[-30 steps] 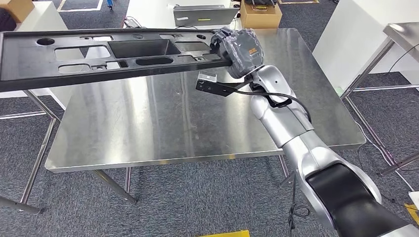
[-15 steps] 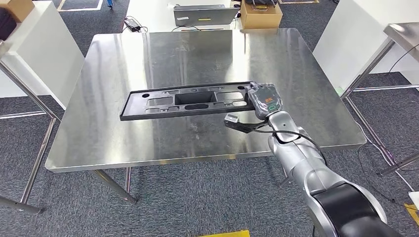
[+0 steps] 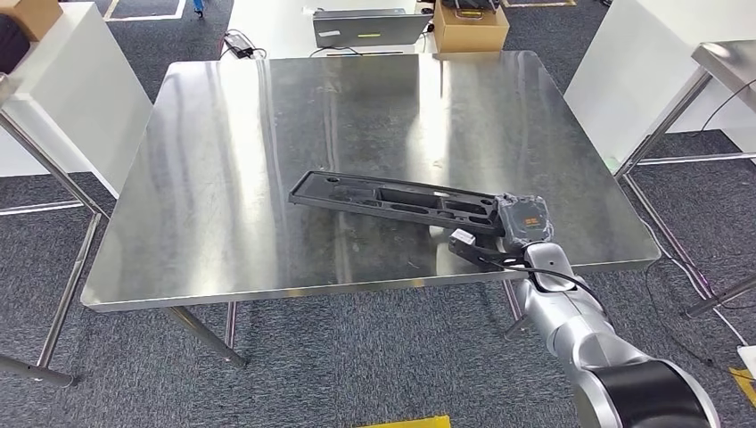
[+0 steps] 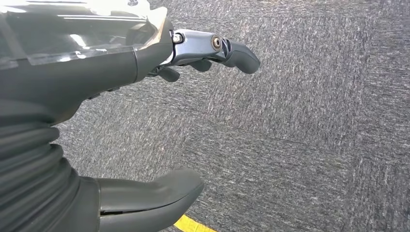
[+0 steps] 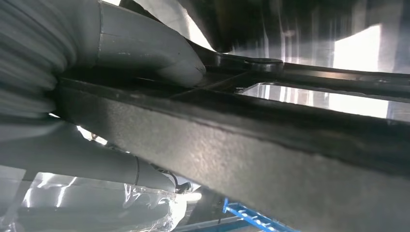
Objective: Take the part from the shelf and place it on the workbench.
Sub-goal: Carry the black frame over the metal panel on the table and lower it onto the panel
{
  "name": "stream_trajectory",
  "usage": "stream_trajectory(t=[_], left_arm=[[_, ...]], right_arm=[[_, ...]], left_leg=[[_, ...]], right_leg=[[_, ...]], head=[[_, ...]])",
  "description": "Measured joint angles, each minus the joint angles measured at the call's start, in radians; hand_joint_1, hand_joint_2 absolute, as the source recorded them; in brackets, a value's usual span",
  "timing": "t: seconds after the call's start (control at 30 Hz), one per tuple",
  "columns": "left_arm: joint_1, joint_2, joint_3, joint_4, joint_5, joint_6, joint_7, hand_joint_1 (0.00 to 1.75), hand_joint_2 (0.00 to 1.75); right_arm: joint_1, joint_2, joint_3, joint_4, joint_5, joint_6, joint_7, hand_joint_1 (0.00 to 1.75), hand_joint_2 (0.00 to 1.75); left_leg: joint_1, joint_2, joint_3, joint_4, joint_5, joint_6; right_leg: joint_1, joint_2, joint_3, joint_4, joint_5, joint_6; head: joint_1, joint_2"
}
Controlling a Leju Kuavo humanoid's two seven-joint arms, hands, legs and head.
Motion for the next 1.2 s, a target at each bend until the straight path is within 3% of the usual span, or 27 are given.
stream_trajectory(t=[0.1,0.13,0.27,0.9,1.1,1.2], left_arm=[[0.001,-0.001,0.004,0.0,0.001,0.007,0.003,0.0,1.75],[0.001,-0.001,0.008,0.0,0.002,0.011,0.005,0.0,1.75],[0.001,-0.003,0.021,0.0,0.005,0.018,0.021,0.0,0.0],[0.0,-0.01,0.024,0.0,-0.011,-0.009,0.049,0.0,0.0],[-0.001,-0.01,0.027,-0.001,-0.031,-0.037,0.051,0.0,0.0],[-0.001,-0.01,0.035,-0.001,-0.049,-0.043,0.053,0.0,0.0]], right_arm=[[0.005,0.0,-0.022,0.003,0.009,-0.002,-0.001,0.0,0.0],[0.008,0.001,-0.031,0.002,0.016,-0.002,-0.001,0.0,0.0],[0.024,0.003,-0.068,0.0,0.043,-0.002,-0.005,0.0,0.0],[0.051,0.025,-0.177,-0.027,0.046,0.002,-0.09,0.0,0.0],[0.051,0.041,-0.186,-0.048,-0.029,0.13,-0.236,0.0,0.0],[0.11,0.062,-0.186,-0.197,-0.153,0.151,-0.32,0.0,0.0]], left_leg=[[0.0,0.0,0.0,0.0,0.0,0.0],[0.0,0.0,0.0,0.0,0.0,0.0],[0.0,0.0,0.0,0.0,0.0,0.0],[0.0,0.0,0.0,0.0,0.0,0.0],[0.0,0.0,0.0,0.0,0.0,0.0],[0.0,0.0,0.0,0.0,0.0,0.0]], right_leg=[[0.0,0.0,0.0,0.0,0.0,0.0],[0.0,0.0,0.0,0.0,0.0,0.0],[0.0,0.0,0.0,0.0,0.0,0.0],[0.0,0.0,0.0,0.0,0.0,0.0],[0.0,0.0,0.001,0.0,0.0,0.0],[0.0,0.0,0.001,0.0,0.0,0.0]], head=[[0.0,0.0],[0.0,0.0],[0.0,0.0],[0.0,0.0],[0.0,0.0],[0.0,0.0]])
